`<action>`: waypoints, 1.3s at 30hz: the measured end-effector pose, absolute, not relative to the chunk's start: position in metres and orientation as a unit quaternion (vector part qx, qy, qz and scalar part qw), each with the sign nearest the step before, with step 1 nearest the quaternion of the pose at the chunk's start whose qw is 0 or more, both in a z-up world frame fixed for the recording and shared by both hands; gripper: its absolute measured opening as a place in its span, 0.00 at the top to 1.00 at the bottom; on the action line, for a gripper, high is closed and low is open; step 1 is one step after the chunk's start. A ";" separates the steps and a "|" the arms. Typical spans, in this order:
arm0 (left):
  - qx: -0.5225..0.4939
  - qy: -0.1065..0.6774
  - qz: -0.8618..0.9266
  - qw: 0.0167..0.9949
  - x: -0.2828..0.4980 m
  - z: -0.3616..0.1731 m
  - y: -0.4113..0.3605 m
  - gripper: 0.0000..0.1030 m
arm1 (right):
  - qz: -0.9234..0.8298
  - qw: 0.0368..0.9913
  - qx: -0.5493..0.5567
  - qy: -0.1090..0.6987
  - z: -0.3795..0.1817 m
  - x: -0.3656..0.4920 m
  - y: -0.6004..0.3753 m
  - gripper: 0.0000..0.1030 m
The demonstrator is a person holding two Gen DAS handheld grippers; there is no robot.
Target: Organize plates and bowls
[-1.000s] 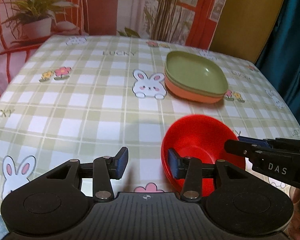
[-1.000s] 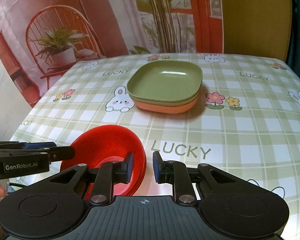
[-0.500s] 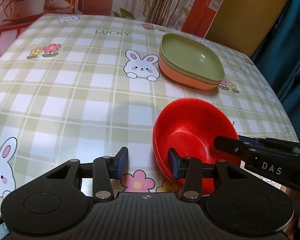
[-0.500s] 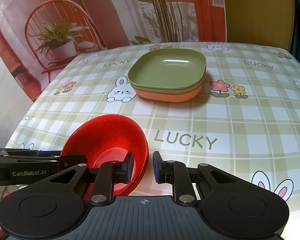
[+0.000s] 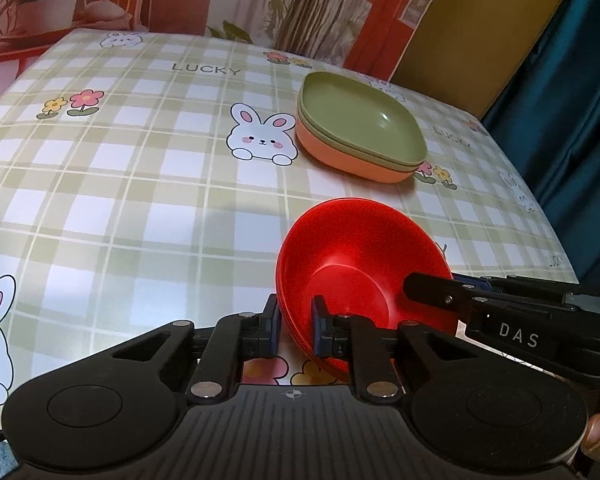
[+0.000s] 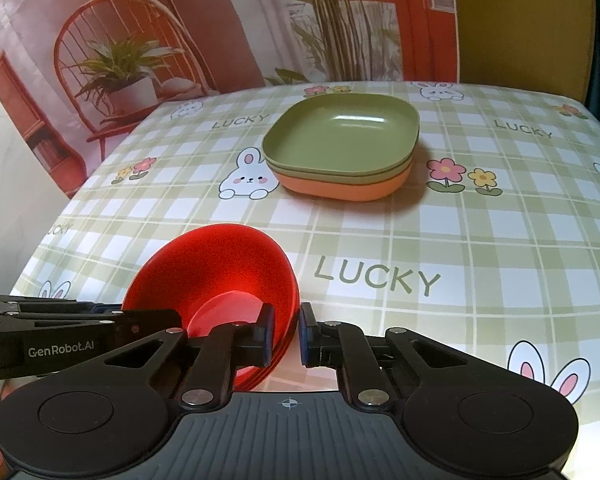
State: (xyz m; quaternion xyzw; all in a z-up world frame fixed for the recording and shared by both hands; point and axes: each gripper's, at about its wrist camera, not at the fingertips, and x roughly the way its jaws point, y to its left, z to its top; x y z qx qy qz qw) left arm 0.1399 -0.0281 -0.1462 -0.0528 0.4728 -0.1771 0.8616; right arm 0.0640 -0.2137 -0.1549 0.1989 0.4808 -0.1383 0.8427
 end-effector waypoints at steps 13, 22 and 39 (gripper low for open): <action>-0.050 0.472 -0.175 0.863 0.139 -0.146 -0.027 0.84 | -0.137 0.845 0.197 0.478 -0.155 0.064 -0.212 0.89; -0.047 0.472 -0.174 0.863 0.139 -0.146 -0.027 0.85 | -0.137 0.845 0.197 0.478 -0.155 0.064 -0.211 0.89; -0.012 0.428 -0.173 0.887 0.194 -0.098 -0.050 0.85 | -0.145 0.865 0.193 0.440 -0.125 0.096 -0.245 0.89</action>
